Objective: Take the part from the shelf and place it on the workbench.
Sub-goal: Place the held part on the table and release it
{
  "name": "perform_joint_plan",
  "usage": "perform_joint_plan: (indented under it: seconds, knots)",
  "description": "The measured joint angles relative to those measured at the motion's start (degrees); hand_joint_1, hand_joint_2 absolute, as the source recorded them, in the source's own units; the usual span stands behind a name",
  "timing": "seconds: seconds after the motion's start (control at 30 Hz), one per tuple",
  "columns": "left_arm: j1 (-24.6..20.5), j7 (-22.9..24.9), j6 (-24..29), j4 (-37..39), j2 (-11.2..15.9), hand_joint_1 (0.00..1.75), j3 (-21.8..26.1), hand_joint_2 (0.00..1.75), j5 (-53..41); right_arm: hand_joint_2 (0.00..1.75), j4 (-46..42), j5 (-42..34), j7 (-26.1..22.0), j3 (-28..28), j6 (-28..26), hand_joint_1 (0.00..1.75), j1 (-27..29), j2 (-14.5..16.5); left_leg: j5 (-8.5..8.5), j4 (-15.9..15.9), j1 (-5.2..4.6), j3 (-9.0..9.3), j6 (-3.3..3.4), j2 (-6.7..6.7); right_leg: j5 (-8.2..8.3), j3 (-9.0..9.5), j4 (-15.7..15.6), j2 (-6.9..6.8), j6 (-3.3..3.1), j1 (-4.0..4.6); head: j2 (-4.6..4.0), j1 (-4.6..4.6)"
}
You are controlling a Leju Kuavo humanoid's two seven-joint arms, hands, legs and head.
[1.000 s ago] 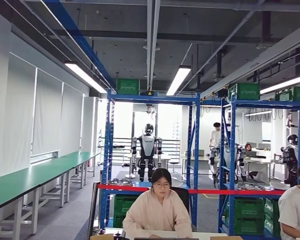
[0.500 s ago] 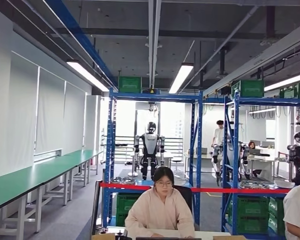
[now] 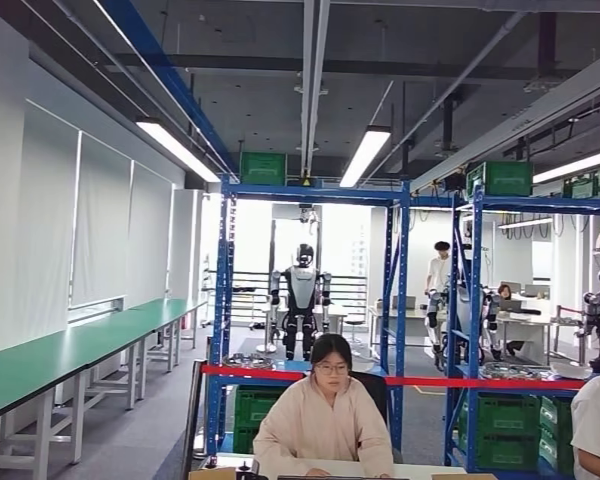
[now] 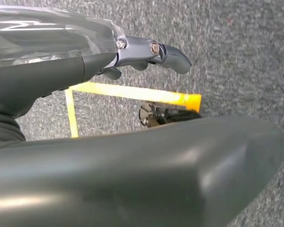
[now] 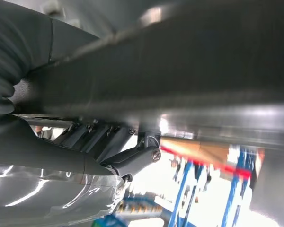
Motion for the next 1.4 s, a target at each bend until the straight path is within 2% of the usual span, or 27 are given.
perform_joint_plan:
  seconds: [0.07, 0.17, 0.2, 0.23, 0.27, 0.3, 0.37, 0.4, 0.47, 0.53, 0.6, 0.67, 0.7, 0.73, 0.77, 0.87, 0.93, 1.0, 1.07, 1.1, 1.17, 1.2, 1.23, 1.27, 1.3, 1.37, 1.4]
  knots:
    - [-0.02, -0.05, -0.15, 0.0, 0.07, 0.0, 0.0, 1.75, 0.0, 1.75, 2.09, -0.39, -0.79, -0.04, 0.23, 1.75, 0.02, -0.44, 0.04, -0.19, 0.16, 0.26, 0.64, 0.02, -1.58, -0.82, 2.17, -0.01, 0.49, -0.13, -0.01, 0.0]
    - [-0.13, -0.14, -0.51, 0.0, 0.11, 0.0, 0.0, 1.75, 0.01, 1.75, 4.8, -0.75, -1.64, -0.03, 0.51, 1.75, 0.25, -0.79, -0.12, -0.27, 0.18, 0.55, 1.14, 0.06, -6.5, -5.76, 12.87, -0.02, 1.03, -0.26, -0.01, -0.01]
    - [-0.13, -0.18, -0.58, 0.0, 0.11, 0.0, 0.0, 1.75, 0.04, 1.31, 5.54, -0.86, -1.87, -0.02, 0.64, 1.31, 0.48, -0.81, -0.17, -0.27, 0.15, 0.62, 1.21, 0.06, -7.25, -7.26, 15.73, -0.02, 1.08, -0.26, -0.01, -0.01]
    - [-0.12, -0.23, -0.62, 0.0, 0.11, 0.0, 0.0, 1.75, 0.08, 0.87, 6.11, -0.98, -2.06, 0.0, 0.75, 0.87, 0.67, -0.82, -0.22, -0.27, 0.12, 0.71, 1.26, 0.04, -6.89, -7.83, 16.56, -0.02, 1.05, -0.26, -0.01, -0.01]
    - [-0.13, -0.27, -0.62, 0.0, 0.12, 0.0, 0.0, 1.75, 0.12, 0.44, 6.48, -1.09, -2.18, 0.01, 0.8, 0.44, 0.75, -0.82, -0.28, -0.27, 0.09, 0.84, 1.26, 0.01, -5.44, -7.26, 14.96, -0.01, 0.93, -0.26, -0.01, -0.01]
    - [-0.15, -0.31, -0.62, 0.0, 0.13, 0.0, 0.0, 1.75, 0.16, 0.0, 6.74, -1.2, -2.29, 0.01, 0.84, 0.0, 0.67, -0.82, -0.37, -0.27, 0.04, 1.03, 1.23, -0.01, -3.23, -5.67, 11.29, -0.01, 0.72, -0.24, -0.01, -0.01]
    - [-0.23, -0.31, -0.5, 0.02, 0.13, 0.0, 0.0, 1.75, 0.18, 0.0, 7.07, -1.4, -2.57, 0.02, 1.03, 0.0, 0.19, -0.8, -0.55, -0.33, -0.08, 1.32, 1.0, -0.05, 0.15, -2.07, 3.5, 0.02, 0.13, -0.03, -0.01, -0.01]
    - [-0.27, -0.24, -0.37, 0.02, 0.14, 0.0, 0.0, 1.75, 0.18, 0.0, 7.2, -1.55, -2.75, 0.05, 1.17, 0.0, -0.07, -0.77, -0.6, -0.37, -0.14, 1.38, 0.81, -0.05, 0.85, -0.97, 1.15, 0.03, -0.13, 0.12, 0.01, 0.0]
    - [-0.27, -0.1, -0.14, 0.04, 0.15, 0.0, 0.0, 0.87, 0.18, 0.0, 7.37, -1.95, -3.11, 0.11, 1.4, 0.0, -0.52, -0.63, -0.53, -0.63, -0.17, 1.47, 0.3, -0.04, 0.84, -0.47, -0.02, 0.07, -0.5, 0.4, 0.02, 0.0]
    - [-0.23, -0.2, -0.09, 0.04, 0.21, 0.0, 0.0, 0.0, 0.18, 0.0, 7.43, -2.57, -3.63, 0.15, 1.57, 0.0, -0.88, -0.5, -0.91, -0.65, -0.16, 1.56, -0.3, 0.02, 1.06, -0.1, -0.65, -0.03, -1.01, 0.16, 0.02, 0.01]
    - [-0.24, -0.46, -0.15, 0.04, 0.27, 0.0, 0.0, 0.0, 0.18, 0.0, 7.44, -3.77, -4.74, 0.16, 1.83, 0.0, -1.12, -0.36, -3.32, 2.74, -0.16, 0.12, -0.77, 0.08, 1.38, 0.22, -1.28, -0.25, -1.54, -0.13, 0.02, 0.0]
    - [-0.15, -0.62, -0.19, 0.04, 0.29, 0.0, 0.0, 0.0, 0.18, 0.0, 7.44, -5.5, -6.29, 0.08, 2.19, 0.0, -1.18, -0.16, -7.0, 10.28, -0.1, -3.25, -1.1, 0.11, 1.41, 0.26, -1.33, -0.34, -1.72, -0.1, 0.01, 0.0]
    - [-0.07, -0.66, -0.18, 0.04, 0.32, 0.0, 0.0, 0.0, 0.18, 0.0, 7.43, -6.6, -7.24, -0.02, 2.51, 0.0, -1.16, -0.06, -8.02, 13.52, -0.08, -4.76, -1.24, 0.12, 1.38, 0.27, -1.31, -0.33, -1.74, -0.09, 0.0, 0.01]
    - [0.0, -0.67, -0.15, 0.04, 0.36, 0.0, 0.0, 0.0, 0.18, 0.0, 7.42, -8.05, -8.54, -0.23, 3.07, 0.0, -1.13, 0.07, -8.05, 15.03, -0.06, -5.49, -1.35, 0.13, 1.36, 0.3, -1.29, -0.29, -1.74, -0.09, -0.01, 0.01]
    - [0.04, -0.67, -0.11, 0.04, 0.42, 0.0, 0.0, 0.0, 0.19, 0.0, 7.32, -10.27, -10.39, -0.62, 4.05, 0.0, -1.04, 0.21, -6.9, 14.07, -0.01, -5.1, -1.4, 0.15, 1.31, 0.35, -1.23, -0.22, -1.71, -0.11, -0.01, 0.01]
    - [0.05, -0.69, -0.08, 0.05, 0.68, 0.0, 0.0, 0.0, 0.27, 0.0, 5.77, -20.82, -17.79, -2.76, 9.33, 0.0, -0.53, 0.51, -1.43, 3.18, 0.09, -0.18, -1.24, 0.23, 0.8, 0.27, -0.52, 0.11, -1.16, -0.08, -0.01, 0.01]
    - [0.04, -0.72, -0.26, 0.08, 0.75, 0.0, 0.0, 0.0, 0.35, 0.0, 3.94, -26.96, -20.77, -4.13, 12.45, 0.0, -0.16, 0.55, -0.63, -0.15, -0.03, 1.31, -0.75, 0.21, 0.54, -0.03, -0.03, 0.26, -0.65, 0.09, 0.01, -0.02]
    - [0.11, -0.76, -0.44, 0.09, 0.76, 0.0, 0.01, 0.0, 0.37, 0.0, 2.38, -29.89, -21.65, -5.05, 14.14, 0.0, 0.12, 0.51, -0.65, -0.3, -0.13, 1.36, -0.1, 0.16, 0.55, -0.1, -0.02, 0.3, -0.25, 0.08, 0.02, -0.05]
    - [0.14, -0.84, -0.52, 0.1, 0.81, 0.0, 0.02, 0.0, 0.42, 0.0, 0.97, -32.49, -22.52, -5.71, 15.96, 0.0, 0.38, 0.39, -0.43, -0.54, 0.04, 1.46, 0.52, 0.15, -0.52, -0.52, 1.12, 0.22, 0.23, -0.04, 0.01, -0.07]
    - [0.12, -0.87, -0.56, 0.11, 0.86, 0.0, 0.02, 0.0, 0.48, 0.0, 0.12, -34.79, -23.13, -5.95, 17.43, 0.0, 0.55, 0.24, -0.35, -0.67, 0.17, 1.49, 0.77, 0.16, -1.91, -1.42, 3.23, 0.18, 0.49, -0.11, 0.01, -0.07]
    - [0.14, -0.92, -0.62, 0.11, 0.95, 0.0, 0.02, 0.0, 0.6, 0.0, -2.02, -41.09, -23.99, -6.09, 21.29, 0.0, 1.17, -0.37, -0.36, -0.7, 0.19, 1.51, 1.08, 0.16, -5.6, -4.72, 10.68, 0.13, 0.94, -0.25, -0.01, -0.07]
    - [0.2, -0.92, -0.67, 0.11, 0.96, 0.0, 0.03, 0.0, 0.61, 0.0, -3.28, -44.63, -24.15, -6.01, 23.31, 0.0, 1.62, -0.87, -0.38, -0.69, 0.17, 1.52, 1.13, 0.15, -6.89, -6.41, 14.31, 0.13, 1.06, -0.3, -0.01, -0.07]
    - [0.29, -0.92, -0.74, 0.11, 0.97, 0.0, 0.03, 0.0, 0.62, 0.0, -4.58, -47.94, -24.18, -5.86, 25.08, 0.0, 2.06, -1.46, -0.4, -0.68, 0.15, 1.55, 1.16, 0.12, -7.21, -7.43, 16.35, 0.13, 1.11, -0.31, -0.01, -0.07]
    - [0.36, -0.93, -0.82, 0.11, 0.98, 0.0, 0.04, 0.0, 0.62, 0.0, -5.91, -51.07, -24.19, -5.68, 26.63, 0.0, 2.39, -2.12, -0.43, -0.67, 0.12, 1.6, 1.16, 0.09, -6.36, -7.38, 16.04, 0.13, 1.08, -0.3, -0.01, -0.07]
    - [0.42, -0.96, -0.9, 0.11, 0.98, 0.0, 0.04, 0.0, 0.64, 0.0, -7.29, -53.96, -24.23, -5.51, 27.94, 0.0, 2.57, -2.83, -0.47, -0.68, 0.07, 1.68, 1.15, 0.05, -4.46, -6.19, 13.23, 0.14, 0.91, -0.28, -0.01, -0.07]
    - [0.43, -1.08, -1.01, 0.11, 0.98, 0.0, 0.05, 0.0, 0.68, 0.0, -10.36, -59.66, -24.46, -5.25, 30.19, 0.0, 2.78, -4.34, -0.58, -0.73, -0.07, 1.81, 1.04, -0.01, -0.42, -2.37, 4.84, 0.15, 0.35, -0.09, -0.01, -0.07]
    - [0.42, -1.15, -1.03, 0.12, 1.0, 0.0, 0.05, 0.0, 0.69, 0.0, -11.99, -62.25, -24.65, -5.18, 30.94, 0.0, 2.99, -4.99, -0.61, -0.76, -0.13, 1.81, 0.92, -0.03, 0.71, -0.96, 1.69, 0.16, 0.04, 0.07, 0.0, -0.07]
